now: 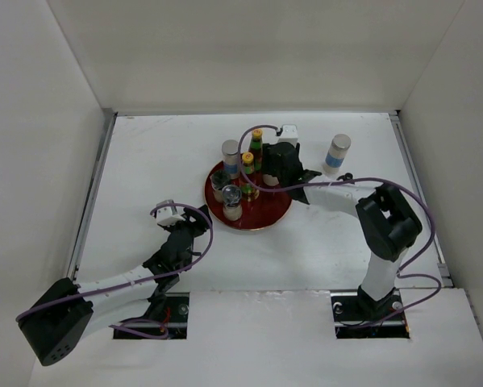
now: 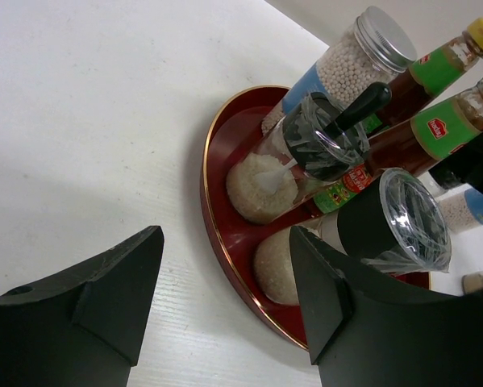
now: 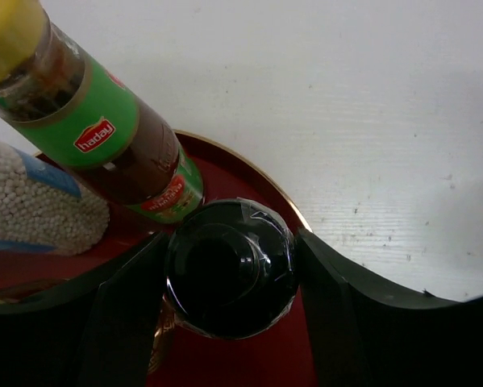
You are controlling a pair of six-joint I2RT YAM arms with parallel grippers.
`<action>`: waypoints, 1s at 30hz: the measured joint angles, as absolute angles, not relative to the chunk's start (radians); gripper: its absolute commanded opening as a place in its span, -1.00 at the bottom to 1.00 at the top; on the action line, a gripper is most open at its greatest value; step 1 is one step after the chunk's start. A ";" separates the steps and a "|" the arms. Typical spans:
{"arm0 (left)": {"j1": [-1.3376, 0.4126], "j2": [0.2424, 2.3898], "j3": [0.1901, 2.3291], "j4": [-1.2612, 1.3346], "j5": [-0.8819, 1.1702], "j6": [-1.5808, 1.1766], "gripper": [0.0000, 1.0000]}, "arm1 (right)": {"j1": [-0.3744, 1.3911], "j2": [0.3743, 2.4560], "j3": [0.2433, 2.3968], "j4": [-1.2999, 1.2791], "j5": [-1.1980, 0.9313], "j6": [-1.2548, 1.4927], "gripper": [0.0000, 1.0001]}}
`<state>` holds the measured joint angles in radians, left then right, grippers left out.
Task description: Organize the condiment bottles
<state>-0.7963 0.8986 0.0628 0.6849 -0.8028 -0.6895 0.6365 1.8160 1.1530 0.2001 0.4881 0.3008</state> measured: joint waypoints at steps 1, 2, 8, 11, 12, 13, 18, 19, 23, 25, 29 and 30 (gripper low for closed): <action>-0.796 0.899 0.063 0.685 -0.803 -0.689 0.24 | 0.636 1.816 1.156 0.199 0.486 0.303 0.49; -0.794 0.898 0.063 0.685 -0.802 -0.690 0.24 | 0.636 1.816 1.158 0.200 0.486 0.303 0.60; -0.792 0.899 0.063 0.685 -0.802 -0.689 0.24 | 0.636 1.761 1.142 0.217 0.485 0.303 0.84; -0.792 0.899 0.063 0.685 -0.801 -0.690 0.24 | 0.615 1.650 1.089 0.221 0.476 0.304 0.85; -0.792 0.899 0.063 0.685 -0.801 -0.689 0.24 | 0.598 1.614 1.074 0.226 0.474 0.305 0.85; -0.792 0.899 0.063 0.685 -0.801 -0.690 0.24 | 0.572 1.577 1.061 0.234 0.471 0.306 0.85; -0.792 0.901 0.063 0.685 -0.799 -0.690 0.24 | 0.385 1.493 1.034 0.255 0.504 0.306 0.91; -0.792 0.902 0.063 0.685 -0.799 -0.690 0.24 | 0.350 1.494 1.034 0.253 0.517 0.305 0.93; -0.792 0.906 0.063 0.685 -0.796 -0.691 0.24 | 0.257 1.554 1.062 0.224 0.543 0.291 0.96; -0.792 0.908 0.063 0.685 -0.793 -0.693 0.24 | 0.236 1.610 1.095 0.200 0.539 0.286 0.96; -0.792 0.910 0.063 0.685 -0.791 -0.696 0.24 | 0.214 1.703 1.144 0.156 0.509 0.284 0.90; -0.792 0.912 0.063 0.686 -0.791 -0.696 0.24 | 0.210 1.719 1.151 0.149 0.503 0.284 0.85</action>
<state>-0.7918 0.9119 0.0628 0.6857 -0.7910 -0.6960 0.2100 1.7191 1.1515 0.1490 0.5030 0.2836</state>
